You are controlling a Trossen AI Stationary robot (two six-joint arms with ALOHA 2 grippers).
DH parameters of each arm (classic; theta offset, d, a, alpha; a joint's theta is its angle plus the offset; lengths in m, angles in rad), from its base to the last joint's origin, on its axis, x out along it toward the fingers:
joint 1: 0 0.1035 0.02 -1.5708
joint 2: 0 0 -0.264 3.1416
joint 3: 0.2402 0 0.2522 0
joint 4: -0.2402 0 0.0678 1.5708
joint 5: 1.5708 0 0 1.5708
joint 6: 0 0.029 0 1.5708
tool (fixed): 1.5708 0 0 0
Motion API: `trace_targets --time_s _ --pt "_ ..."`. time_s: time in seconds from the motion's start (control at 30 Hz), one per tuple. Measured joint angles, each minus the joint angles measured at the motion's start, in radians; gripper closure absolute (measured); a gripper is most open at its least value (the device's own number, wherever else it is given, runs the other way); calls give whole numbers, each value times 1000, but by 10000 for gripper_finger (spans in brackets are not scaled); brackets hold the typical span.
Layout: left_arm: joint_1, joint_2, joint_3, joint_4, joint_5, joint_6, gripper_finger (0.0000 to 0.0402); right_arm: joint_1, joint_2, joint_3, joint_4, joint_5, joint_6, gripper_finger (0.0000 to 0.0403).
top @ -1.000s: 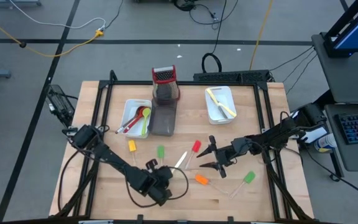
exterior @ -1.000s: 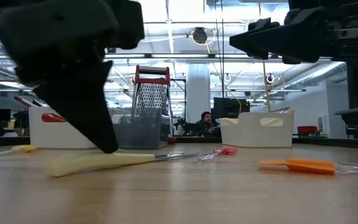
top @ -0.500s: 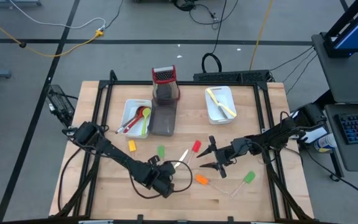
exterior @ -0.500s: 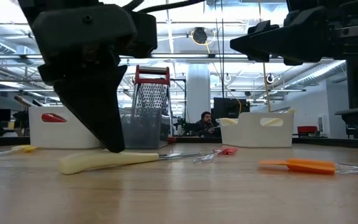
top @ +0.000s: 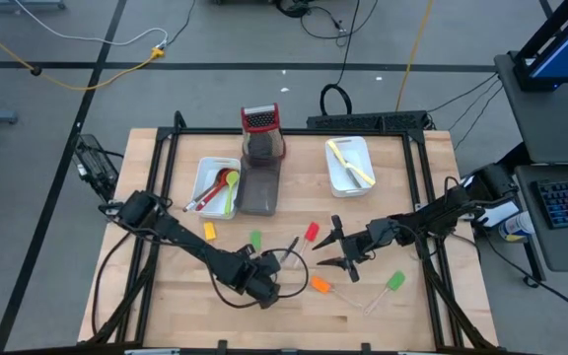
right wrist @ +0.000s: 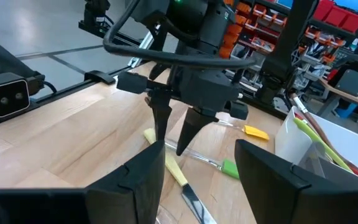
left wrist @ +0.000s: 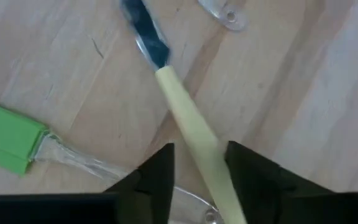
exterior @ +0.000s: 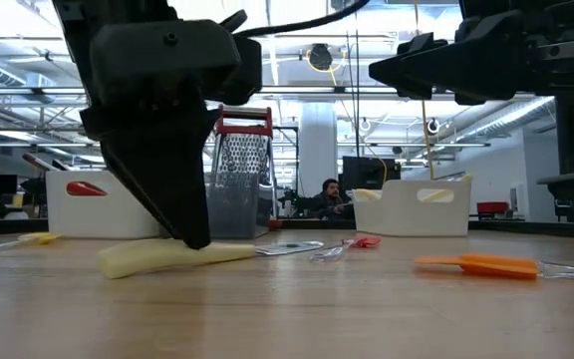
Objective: Pick & Place Kitchen Items
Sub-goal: Put the yellow knife into the right white bin
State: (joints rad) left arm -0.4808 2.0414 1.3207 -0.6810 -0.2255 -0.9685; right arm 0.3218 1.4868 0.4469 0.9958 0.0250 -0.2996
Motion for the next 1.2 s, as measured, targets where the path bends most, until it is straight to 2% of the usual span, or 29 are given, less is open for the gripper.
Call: trace_targets --time_s 0.17,0.37,0.5,0.77,0.93,1.2 --pt "2 2 -1 -6 27 -1 198 0 0 0 0 0 0 216" --pt "1 2 -1 -3 24 -27 193 0 0 0 0 0 0 216" --pt "1 2 -2 -7 18 -55 231 0 0 0 0 0 0 216" --pt "5 2 -2 -9 14 -58 362 0 0 0 0 0 0 216" --pt "8 -15 -3 5 -13 -42 363 0 0 0 -2 0 4 216" --pt "41 -125 -4 -4 -201 61 362 0 0 0 -12 0 64 216"
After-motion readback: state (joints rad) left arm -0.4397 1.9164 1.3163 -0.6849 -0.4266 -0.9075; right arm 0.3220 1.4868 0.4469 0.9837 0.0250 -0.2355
